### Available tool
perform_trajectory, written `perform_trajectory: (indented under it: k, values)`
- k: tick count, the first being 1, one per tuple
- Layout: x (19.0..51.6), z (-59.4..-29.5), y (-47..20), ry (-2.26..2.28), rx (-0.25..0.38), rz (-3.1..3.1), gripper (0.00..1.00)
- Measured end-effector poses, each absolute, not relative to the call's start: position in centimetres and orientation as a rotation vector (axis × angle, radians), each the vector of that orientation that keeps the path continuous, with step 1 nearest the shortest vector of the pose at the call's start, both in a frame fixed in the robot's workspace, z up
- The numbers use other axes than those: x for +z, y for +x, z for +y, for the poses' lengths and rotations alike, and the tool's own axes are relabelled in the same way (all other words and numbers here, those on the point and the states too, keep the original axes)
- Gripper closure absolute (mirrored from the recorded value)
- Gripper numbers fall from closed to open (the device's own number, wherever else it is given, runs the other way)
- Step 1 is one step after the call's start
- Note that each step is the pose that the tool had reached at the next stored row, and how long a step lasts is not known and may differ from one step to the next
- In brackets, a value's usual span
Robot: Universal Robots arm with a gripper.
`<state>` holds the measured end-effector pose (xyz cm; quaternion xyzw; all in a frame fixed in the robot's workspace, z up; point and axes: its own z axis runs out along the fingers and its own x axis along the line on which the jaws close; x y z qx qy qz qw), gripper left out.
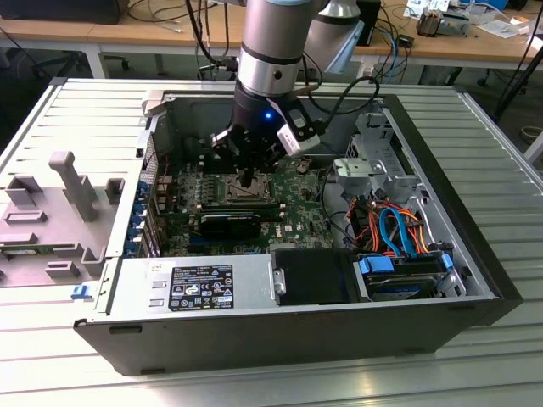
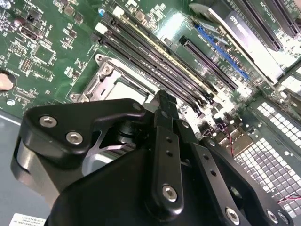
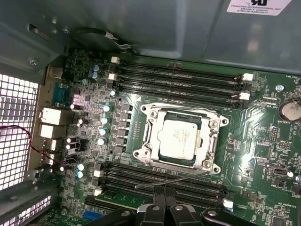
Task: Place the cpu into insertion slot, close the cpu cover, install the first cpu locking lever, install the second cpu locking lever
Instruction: 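Install the second cpu locking lever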
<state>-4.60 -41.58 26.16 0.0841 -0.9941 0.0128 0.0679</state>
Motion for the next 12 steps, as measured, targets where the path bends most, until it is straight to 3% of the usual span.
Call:
perform_trajectory:
  k: [12]
  values:
    - [26.08,-41.58,-4.59,0.259,0.053,-3.097,0.89]
